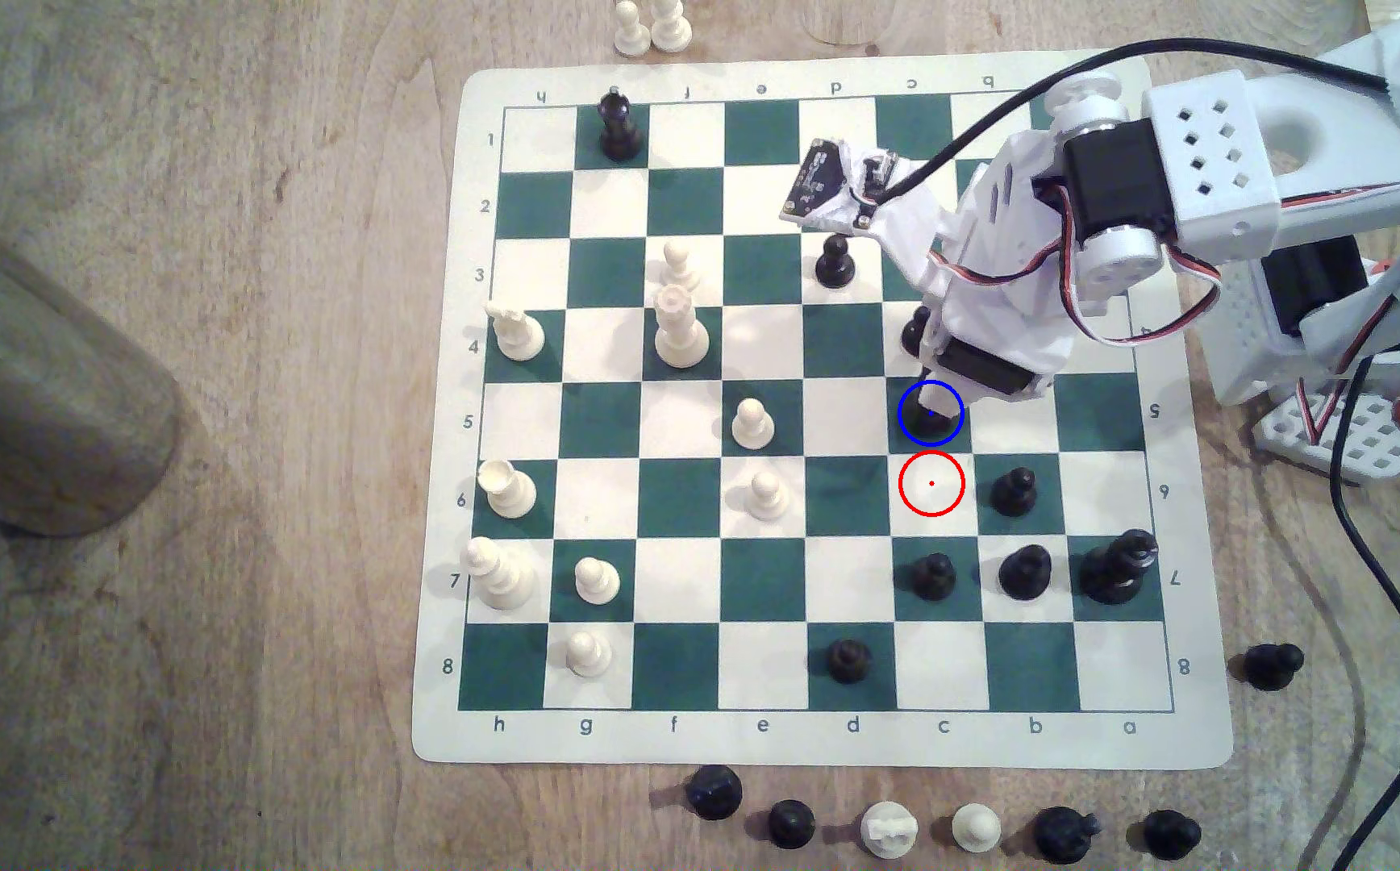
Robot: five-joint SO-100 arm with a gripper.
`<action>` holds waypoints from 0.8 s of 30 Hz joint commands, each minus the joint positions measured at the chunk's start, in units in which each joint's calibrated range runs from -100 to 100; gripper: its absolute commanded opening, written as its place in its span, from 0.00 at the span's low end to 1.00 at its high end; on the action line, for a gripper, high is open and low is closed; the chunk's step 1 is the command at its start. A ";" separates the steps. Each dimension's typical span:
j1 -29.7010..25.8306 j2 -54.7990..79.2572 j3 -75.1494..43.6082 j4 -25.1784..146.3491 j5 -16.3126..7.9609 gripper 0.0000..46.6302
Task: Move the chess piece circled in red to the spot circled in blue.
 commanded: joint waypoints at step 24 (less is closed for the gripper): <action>0.92 0.28 2.74 -2.64 0.93 0.43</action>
